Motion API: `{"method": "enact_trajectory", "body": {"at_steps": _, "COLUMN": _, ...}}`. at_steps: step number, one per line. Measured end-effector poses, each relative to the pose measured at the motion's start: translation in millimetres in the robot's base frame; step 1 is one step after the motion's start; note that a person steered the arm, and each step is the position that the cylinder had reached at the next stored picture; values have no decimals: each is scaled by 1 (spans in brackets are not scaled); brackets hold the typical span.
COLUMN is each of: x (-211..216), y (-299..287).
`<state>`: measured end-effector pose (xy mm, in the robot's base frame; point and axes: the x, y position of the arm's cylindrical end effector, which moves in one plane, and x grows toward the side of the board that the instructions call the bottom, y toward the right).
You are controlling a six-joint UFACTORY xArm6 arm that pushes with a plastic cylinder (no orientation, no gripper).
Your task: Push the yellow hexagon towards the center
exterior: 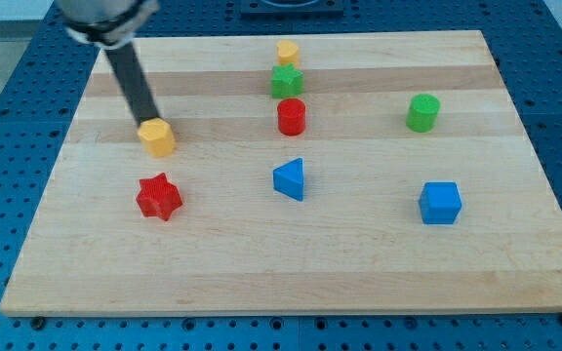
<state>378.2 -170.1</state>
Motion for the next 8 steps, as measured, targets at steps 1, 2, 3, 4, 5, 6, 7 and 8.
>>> {"method": "enact_trajectory", "body": {"at_steps": 1, "x": 10, "y": 52}}
{"method": "enact_trajectory", "body": {"at_steps": 2, "x": 9, "y": 55}}
{"method": "enact_trajectory", "body": {"at_steps": 3, "x": -26, "y": 29}}
{"method": "enact_trajectory", "body": {"at_steps": 4, "x": -34, "y": -27}}
{"method": "enact_trajectory", "body": {"at_steps": 5, "x": -19, "y": -80}}
{"method": "enact_trajectory", "body": {"at_steps": 6, "x": 64, "y": -82}}
{"method": "enact_trajectory", "body": {"at_steps": 7, "x": 64, "y": -62}}
{"method": "enact_trajectory", "body": {"at_steps": 8, "x": 62, "y": -24}}
